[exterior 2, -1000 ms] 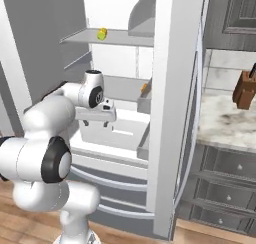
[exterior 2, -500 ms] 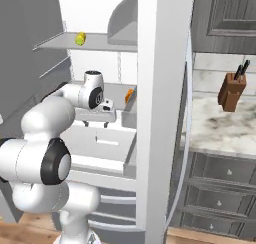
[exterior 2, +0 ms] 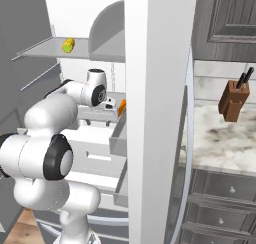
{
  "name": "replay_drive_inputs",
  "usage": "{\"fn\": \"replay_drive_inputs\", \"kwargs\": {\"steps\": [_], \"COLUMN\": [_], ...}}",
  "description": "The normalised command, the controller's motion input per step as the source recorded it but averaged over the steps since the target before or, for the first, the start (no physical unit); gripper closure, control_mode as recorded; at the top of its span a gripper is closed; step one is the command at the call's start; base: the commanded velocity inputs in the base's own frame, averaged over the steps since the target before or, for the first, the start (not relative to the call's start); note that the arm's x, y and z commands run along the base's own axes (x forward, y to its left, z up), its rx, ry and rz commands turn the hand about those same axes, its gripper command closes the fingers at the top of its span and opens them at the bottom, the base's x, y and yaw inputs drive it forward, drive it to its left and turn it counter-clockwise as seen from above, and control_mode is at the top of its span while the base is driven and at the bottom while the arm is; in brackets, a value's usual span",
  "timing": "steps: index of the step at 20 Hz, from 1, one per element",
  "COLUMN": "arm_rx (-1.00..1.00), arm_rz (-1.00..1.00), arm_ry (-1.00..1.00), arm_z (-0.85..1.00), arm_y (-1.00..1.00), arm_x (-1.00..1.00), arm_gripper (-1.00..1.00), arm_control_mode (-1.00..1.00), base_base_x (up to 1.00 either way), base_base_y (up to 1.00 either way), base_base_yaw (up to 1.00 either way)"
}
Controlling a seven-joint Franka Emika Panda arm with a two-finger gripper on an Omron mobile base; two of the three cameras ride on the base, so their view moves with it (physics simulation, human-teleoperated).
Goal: Take the cheese, steak, and corn from the fridge and place them on the plate on the dining counter to create an appetizer plate.
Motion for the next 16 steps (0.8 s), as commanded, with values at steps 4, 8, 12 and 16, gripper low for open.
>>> {"fn": "replay_drive_inputs", "kwargs": {"steps": [4, 8, 12, 16], "arm_rx": [-0.03, -0.04, -0.01, 0.0], "arm_rz": [-0.04, -0.07, -0.13, -0.16], "arm_ry": [-0.05, -0.21, -0.05, 0.0], "arm_z": [-0.17, -0.25, -0.01, 0.0], "arm_y": [0.07, 0.18, 0.02, -0.03], "arm_x": [0.19, 0.37, 0.34, 0.28], "arm_gripper": [-1.0, -1.0, -1.0, -1.0], "arm_control_mode": [-1.0, -1.0, -1.0, -1.0], "base_base_x": [0.25, 0.0, 0.0, 0.0], "base_base_y": [0.01, 0.0, 0.0, 0.0], "base_base_yaw": [-0.04, 0.0, 0.0, 0.0]}}
